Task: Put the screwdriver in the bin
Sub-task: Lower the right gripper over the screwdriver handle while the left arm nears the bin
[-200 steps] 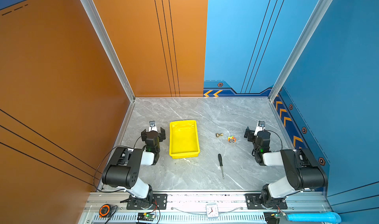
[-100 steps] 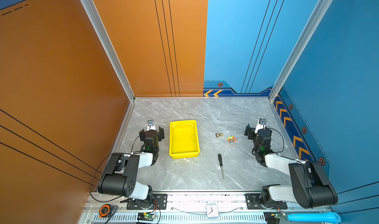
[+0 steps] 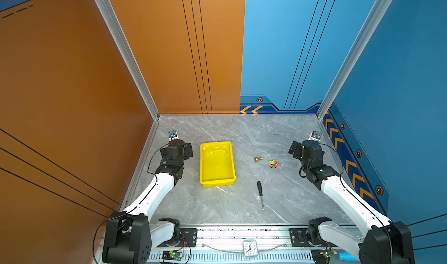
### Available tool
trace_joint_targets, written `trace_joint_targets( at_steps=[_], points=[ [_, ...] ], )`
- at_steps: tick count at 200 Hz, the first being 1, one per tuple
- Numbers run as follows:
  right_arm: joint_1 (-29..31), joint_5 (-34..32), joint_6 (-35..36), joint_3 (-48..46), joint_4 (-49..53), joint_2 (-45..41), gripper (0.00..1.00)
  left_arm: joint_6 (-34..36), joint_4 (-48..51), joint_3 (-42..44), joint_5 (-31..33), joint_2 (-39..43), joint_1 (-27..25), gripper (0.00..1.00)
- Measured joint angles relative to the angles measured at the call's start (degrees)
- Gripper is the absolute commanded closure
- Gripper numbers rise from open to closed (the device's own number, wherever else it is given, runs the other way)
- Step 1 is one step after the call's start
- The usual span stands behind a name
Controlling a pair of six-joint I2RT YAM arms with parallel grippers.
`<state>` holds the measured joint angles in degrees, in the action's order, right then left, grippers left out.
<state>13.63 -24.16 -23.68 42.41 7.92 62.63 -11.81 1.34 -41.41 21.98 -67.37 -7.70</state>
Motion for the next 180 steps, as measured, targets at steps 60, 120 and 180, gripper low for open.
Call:
trace_joint_targets(
  at_steps=[60,120,180],
  points=[
    [12.33,1.84,-8.96,2.32,19.21,0.37,0.0,-6.73,23.12,-9.62,-7.19,-0.87,-6.67,0.02],
    [26.14,5.22,-15.45,3.3,24.55,5.55,0.0,-9.38,31.32,-11.89,-14.51,-0.09,-16.39,0.02],
    [31.71,11.41,-16.7,3.5,22.93,16.37,0.07,-11.78,33.09,-11.87,-18.67,3.74,-19.34,0.02]
  ],
)
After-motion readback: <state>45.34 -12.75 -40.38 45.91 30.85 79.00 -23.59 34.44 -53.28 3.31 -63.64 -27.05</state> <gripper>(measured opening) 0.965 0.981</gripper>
